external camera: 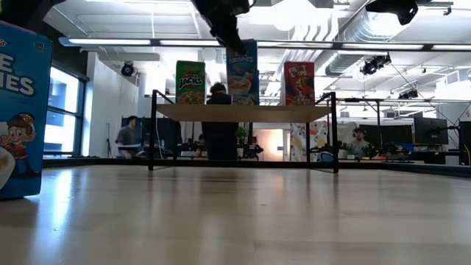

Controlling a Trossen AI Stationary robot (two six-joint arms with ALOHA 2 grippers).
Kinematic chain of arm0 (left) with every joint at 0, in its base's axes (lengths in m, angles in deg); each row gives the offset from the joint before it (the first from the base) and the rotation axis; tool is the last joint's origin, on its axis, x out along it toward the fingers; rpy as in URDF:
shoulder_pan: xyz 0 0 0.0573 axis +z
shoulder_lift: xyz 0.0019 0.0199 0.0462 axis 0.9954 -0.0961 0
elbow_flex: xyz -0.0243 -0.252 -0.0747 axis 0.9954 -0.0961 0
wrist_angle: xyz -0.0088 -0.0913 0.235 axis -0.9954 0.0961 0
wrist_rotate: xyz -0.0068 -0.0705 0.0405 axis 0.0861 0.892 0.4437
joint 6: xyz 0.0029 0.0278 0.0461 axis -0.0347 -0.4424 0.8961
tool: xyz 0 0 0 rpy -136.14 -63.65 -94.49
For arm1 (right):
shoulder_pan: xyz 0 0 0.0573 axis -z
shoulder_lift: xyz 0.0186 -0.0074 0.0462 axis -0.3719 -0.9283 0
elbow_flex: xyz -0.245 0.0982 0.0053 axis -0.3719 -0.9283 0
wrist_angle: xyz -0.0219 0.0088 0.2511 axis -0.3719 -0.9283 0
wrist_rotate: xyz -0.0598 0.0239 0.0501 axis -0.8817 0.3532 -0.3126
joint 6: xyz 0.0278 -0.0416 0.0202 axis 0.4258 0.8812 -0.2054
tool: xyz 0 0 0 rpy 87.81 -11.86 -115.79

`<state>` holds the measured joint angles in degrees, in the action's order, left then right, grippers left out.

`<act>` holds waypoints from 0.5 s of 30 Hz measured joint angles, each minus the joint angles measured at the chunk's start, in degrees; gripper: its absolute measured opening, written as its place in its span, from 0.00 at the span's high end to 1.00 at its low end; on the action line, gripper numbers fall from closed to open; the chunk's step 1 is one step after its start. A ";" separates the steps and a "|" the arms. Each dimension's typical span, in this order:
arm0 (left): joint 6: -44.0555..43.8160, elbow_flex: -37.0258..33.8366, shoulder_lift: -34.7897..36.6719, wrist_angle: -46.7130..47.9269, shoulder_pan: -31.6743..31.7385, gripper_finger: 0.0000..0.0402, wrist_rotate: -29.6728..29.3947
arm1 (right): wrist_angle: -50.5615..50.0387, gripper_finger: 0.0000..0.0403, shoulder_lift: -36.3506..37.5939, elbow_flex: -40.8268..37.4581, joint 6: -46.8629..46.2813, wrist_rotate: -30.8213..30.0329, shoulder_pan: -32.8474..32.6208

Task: Stack cereal on shelf
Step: Put the bottom blue cereal box on the shelf

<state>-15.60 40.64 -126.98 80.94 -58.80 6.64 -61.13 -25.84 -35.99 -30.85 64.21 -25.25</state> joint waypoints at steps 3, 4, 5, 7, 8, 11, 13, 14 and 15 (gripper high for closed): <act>0.93 -0.03 -0.50 -0.43 0.70 0.64 0.69 | 0.00 0.39 0.00 0.00 -0.02 -0.02 0.02; 1.12 -0.03 -0.68 -0.76 0.86 0.64 1.12 | 0.00 0.39 0.00 0.00 0.00 0.00 0.01; 1.20 0.02 -0.88 -1.68 0.95 0.64 1.34 | 0.00 0.39 0.00 0.00 0.00 -0.02 0.00; 1.29 0.03 -1.19 -2.14 1.14 0.64 1.40 | 0.00 0.39 0.00 0.00 0.00 0.00 0.01; 1.44 -0.01 -1.25 -1.94 1.32 0.64 1.40 | 0.00 0.39 0.00 0.00 -0.02 -0.02 0.00; 1.67 0.06 -1.67 -2.79 1.34 0.64 1.38 | 0.00 0.39 0.00 0.00 0.00 -0.02 0.02; 1.67 0.06 -2.19 -2.33 1.63 0.64 1.40 | 0.00 0.39 0.00 0.00 0.00 -0.02 0.02; 1.71 0.06 -2.52 -2.55 1.74 0.64 1.42 | 0.00 0.39 0.00 0.00 -0.01 -0.02 0.01; 1.61 0.06 -2.81 -2.44 1.75 0.64 1.42 | 0.00 0.39 0.00 0.00 0.00 0.00 0.00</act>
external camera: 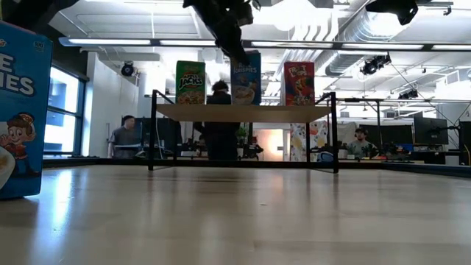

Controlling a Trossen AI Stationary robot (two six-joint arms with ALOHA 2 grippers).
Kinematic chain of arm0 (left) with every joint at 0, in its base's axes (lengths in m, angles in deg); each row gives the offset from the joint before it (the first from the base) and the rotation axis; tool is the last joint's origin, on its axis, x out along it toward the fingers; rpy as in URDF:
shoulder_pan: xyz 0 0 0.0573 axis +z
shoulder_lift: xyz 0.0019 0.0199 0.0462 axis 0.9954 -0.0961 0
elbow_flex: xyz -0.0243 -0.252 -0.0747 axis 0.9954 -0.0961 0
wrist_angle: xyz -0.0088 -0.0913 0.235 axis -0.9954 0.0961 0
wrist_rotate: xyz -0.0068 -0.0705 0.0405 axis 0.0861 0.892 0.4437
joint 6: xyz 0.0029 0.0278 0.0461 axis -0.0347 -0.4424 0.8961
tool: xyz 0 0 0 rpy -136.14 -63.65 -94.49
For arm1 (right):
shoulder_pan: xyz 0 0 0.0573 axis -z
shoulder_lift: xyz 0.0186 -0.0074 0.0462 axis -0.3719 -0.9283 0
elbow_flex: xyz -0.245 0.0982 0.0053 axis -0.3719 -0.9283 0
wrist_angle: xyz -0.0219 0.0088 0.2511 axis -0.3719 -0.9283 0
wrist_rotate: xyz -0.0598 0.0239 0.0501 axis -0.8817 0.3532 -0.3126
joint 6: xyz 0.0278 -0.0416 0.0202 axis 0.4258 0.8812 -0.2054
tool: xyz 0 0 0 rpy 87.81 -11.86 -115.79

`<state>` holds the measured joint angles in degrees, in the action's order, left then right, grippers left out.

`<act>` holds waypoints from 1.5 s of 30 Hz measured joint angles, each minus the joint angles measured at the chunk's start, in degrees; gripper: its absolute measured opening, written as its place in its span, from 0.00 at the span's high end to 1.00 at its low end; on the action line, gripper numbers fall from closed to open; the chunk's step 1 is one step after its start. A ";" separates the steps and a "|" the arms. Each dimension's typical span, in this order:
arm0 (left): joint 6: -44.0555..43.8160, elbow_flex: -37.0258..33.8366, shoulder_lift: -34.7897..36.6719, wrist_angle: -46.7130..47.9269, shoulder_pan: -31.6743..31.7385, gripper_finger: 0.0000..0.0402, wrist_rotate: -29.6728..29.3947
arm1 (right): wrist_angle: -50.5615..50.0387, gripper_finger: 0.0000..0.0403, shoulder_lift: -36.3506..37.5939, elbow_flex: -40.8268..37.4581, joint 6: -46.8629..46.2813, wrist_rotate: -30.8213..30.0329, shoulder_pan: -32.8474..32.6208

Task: Stack cereal on shelf
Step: Put the bottom blue cereal box on the shelf

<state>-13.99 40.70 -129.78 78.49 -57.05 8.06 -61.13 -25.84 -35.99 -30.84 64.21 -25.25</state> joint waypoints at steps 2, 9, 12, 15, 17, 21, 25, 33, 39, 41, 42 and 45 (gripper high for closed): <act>-0.03 -0.02 -0.45 0.09 0.12 0.64 0.01 | 0.00 0.39 0.00 0.00 -0.01 -0.01 0.01; -0.05 -0.02 -0.71 0.12 0.66 0.64 0.11 | 0.00 0.39 0.00 0.00 0.00 -0.01 0.00; -0.09 -0.02 -0.71 0.22 1.38 0.64 1.27 | 0.00 0.39 0.00 0.00 0.00 -0.02 0.01; -0.48 -0.02 -0.71 0.24 1.84 0.62 1.82 | 0.00 0.39 0.00 0.00 0.00 -0.02 0.02; -0.51 -0.02 -0.71 0.33 1.93 0.60 2.02 | 0.00 0.39 0.00 0.00 -0.02 0.00 0.02; -0.55 -0.02 -1.15 0.36 1.91 0.58 2.82 | 0.00 0.39 0.00 0.00 0.00 -0.02 0.00; -0.55 -0.09 -1.51 0.44 1.91 0.58 3.10 | 0.00 0.39 0.00 0.00 0.00 -0.02 -0.01; -0.23 -0.09 -1.51 0.40 2.19 0.58 3.29 | 0.00 0.39 0.00 0.00 0.00 -0.02 0.00; -0.18 -0.09 -1.54 0.33 2.19 0.56 3.30 | 0.00 0.39 0.00 0.00 0.00 -0.01 0.01; -0.16 -0.09 -1.54 0.31 2.22 0.53 3.30 | 0.00 0.39 0.00 0.00 0.00 0.00 -0.01; -0.16 -0.09 -1.54 0.29 2.26 0.51 3.26 | 0.00 0.39 0.00 0.00 -0.01 0.00 0.01; -0.09 -0.08 -1.54 0.13 2.27 0.45 3.02 | 0.00 0.39 0.00 0.00 -0.01 -0.02 -0.01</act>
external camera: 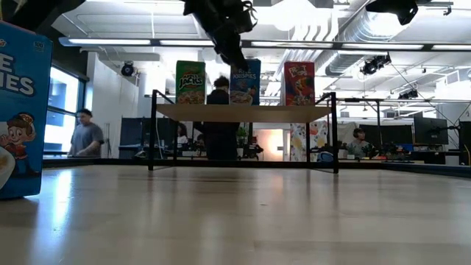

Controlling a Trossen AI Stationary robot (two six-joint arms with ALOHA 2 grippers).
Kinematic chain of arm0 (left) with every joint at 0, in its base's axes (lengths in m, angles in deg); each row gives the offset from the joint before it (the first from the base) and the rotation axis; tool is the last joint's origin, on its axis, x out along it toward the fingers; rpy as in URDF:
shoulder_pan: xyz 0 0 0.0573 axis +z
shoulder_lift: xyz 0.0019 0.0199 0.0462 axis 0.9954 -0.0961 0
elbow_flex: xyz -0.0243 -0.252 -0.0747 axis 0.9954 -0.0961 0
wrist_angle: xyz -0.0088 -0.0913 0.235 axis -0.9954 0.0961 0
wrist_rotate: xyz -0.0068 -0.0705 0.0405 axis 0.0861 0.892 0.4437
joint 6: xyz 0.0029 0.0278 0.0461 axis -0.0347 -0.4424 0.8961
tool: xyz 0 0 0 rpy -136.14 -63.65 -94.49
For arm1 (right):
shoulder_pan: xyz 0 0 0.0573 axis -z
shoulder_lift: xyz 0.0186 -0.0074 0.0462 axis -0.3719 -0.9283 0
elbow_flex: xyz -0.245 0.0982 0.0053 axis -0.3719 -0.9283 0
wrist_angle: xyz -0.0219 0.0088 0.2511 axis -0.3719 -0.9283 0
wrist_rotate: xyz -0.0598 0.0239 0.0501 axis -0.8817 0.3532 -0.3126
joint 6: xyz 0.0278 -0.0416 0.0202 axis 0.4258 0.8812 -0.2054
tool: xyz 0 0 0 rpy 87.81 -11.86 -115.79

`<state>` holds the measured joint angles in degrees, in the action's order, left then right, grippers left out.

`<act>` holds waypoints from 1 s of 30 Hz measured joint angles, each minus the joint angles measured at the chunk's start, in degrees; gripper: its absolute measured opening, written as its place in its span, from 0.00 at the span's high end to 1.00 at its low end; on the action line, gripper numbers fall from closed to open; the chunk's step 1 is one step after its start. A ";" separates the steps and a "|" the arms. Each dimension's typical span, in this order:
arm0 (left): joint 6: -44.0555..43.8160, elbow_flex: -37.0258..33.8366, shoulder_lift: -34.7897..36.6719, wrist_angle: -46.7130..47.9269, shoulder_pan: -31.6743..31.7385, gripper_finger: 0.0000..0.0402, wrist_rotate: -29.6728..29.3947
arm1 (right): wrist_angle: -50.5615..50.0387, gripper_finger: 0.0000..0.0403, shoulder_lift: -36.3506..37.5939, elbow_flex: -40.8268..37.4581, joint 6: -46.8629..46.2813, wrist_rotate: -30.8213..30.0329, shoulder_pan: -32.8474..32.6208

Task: Stack cereal on shelf
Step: Put the bottom blue cereal box on the shelf

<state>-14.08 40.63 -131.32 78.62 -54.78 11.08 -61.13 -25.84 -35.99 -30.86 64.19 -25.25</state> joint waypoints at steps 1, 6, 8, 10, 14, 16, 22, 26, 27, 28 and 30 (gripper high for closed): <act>0.00 -0.01 0.00 -0.16 0.01 0.44 -0.02 | 0.00 0.39 0.00 0.00 0.00 0.01 0.01; -0.23 0.01 -0.02 -0.30 0.01 0.41 -0.22 | 0.00 0.39 0.00 0.00 0.01 0.00 0.01; -0.31 0.01 0.07 -0.30 0.04 0.41 -0.25 | 0.00 0.39 0.00 0.00 0.00 0.02 0.02; -0.39 0.05 0.31 -0.33 0.12 0.41 -0.57 | 0.00 0.39 0.00 0.00 0.01 0.02 0.02; -0.47 1.78 0.38 0.18 0.34 0.41 -1.19 | 0.00 0.39 0.00 0.00 0.01 0.00 0.01; -0.50 2.51 0.42 0.21 0.34 0.41 -1.59 | 0.00 0.39 0.00 0.00 0.01 0.00 0.01; -1.97 5.33 0.44 1.83 0.34 0.41 -1.85 | 0.00 0.39 0.00 0.00 0.00 0.01 0.00; -2.25 8.54 0.42 3.57 0.05 0.41 -2.35 | 0.00 0.39 0.00 0.00 -0.01 0.02 0.01; -2.66 9.49 0.44 3.75 -0.17 0.41 -2.50 | 0.00 0.39 0.00 0.00 0.01 0.02 0.00; -3.07 10.33 0.47 3.79 -0.41 0.41 -3.08 | 0.00 0.39 0.00 0.00 0.00 0.00 0.01; -3.76 11.85 0.52 3.99 -1.10 0.41 -4.71 | 0.00 0.39 0.00 0.00 0.01 0.00 0.00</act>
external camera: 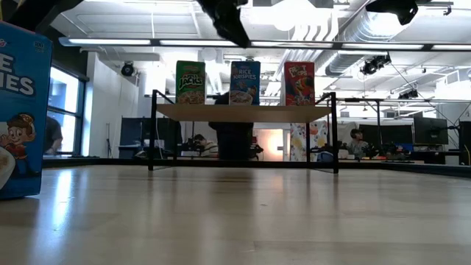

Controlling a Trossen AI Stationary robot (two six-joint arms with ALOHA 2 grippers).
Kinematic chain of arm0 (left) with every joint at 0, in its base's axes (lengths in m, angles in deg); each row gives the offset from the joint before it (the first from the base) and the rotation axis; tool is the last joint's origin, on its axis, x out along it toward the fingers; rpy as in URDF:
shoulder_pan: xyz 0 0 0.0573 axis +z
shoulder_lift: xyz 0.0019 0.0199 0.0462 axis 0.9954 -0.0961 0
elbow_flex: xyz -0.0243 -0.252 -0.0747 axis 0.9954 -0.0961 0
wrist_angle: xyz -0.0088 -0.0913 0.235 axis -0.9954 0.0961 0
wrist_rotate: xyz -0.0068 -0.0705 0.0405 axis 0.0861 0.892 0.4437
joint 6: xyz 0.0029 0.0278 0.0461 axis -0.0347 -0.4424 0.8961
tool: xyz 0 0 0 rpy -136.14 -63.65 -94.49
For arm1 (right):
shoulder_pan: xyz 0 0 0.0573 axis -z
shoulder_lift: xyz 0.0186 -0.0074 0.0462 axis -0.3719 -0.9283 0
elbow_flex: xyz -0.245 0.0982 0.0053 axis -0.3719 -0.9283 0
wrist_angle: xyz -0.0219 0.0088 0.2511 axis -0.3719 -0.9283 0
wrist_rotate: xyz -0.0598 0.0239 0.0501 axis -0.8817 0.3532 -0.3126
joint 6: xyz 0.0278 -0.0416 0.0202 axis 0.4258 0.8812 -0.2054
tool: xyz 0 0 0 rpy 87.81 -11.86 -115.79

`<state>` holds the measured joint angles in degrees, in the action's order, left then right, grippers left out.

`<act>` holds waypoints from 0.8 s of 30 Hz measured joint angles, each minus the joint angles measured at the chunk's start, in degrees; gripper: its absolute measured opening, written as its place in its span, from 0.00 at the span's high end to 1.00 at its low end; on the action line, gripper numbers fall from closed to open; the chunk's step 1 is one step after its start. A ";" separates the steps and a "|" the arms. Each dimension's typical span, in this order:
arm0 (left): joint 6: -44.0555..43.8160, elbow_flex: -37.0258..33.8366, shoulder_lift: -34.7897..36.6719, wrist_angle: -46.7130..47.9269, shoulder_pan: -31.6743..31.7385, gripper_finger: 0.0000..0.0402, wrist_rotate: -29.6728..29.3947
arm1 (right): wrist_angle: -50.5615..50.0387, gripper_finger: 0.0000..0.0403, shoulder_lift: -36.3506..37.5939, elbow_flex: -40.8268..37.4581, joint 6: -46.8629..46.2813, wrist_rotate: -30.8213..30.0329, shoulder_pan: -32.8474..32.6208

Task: Stack cereal on shelf
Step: Put the bottom blue cereal box on the shelf, then put the red cereal box on the shelf

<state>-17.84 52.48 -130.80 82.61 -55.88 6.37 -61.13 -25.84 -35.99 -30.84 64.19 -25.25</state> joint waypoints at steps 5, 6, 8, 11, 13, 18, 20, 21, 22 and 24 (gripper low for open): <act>-4.10 1.06 1.15 0.66 -1.90 0.41 -1.87 | 0.00 0.39 0.00 0.00 0.00 0.02 0.01; -4.63 1.06 1.44 0.83 -2.53 0.41 -2.16 | 0.00 0.39 0.00 0.00 0.00 0.00 0.02; -6.12 1.06 2.05 1.45 -3.67 0.41 -2.31 | 0.00 0.39 0.00 0.00 -0.02 0.01 0.01; -8.64 1.06 3.05 1.87 -5.82 0.41 -2.25 | 0.00 0.39 0.00 0.00 0.00 0.02 0.00; -10.41 1.06 3.91 2.09 -7.25 0.41 -2.23 | 0.00 0.39 0.00 0.00 0.00 0.01 0.01; -15.09 1.03 5.77 3.45 -11.61 0.41 -2.45 | 0.00 0.39 0.00 0.00 -0.01 0.00 0.01; -17.33 1.03 6.68 3.80 -13.57 0.41 -2.47 | 0.00 0.39 0.00 0.00 0.00 0.01 0.00; -18.46 1.03 7.14 4.37 -14.41 0.41 -2.46 | 0.00 0.39 0.00 0.00 0.00 0.01 0.00; -19.71 1.03 7.58 4.90 -15.36 0.41 -2.47 | 0.00 0.39 0.00 0.00 0.00 0.02 0.02; -22.39 1.03 8.51 5.33 -17.19 0.41 -2.49 | 0.00 0.39 0.00 0.00 -0.01 -0.17 0.00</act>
<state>-40.22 53.51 -122.28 87.95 -73.07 3.88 -61.13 -25.84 -35.99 -30.85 64.02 -25.25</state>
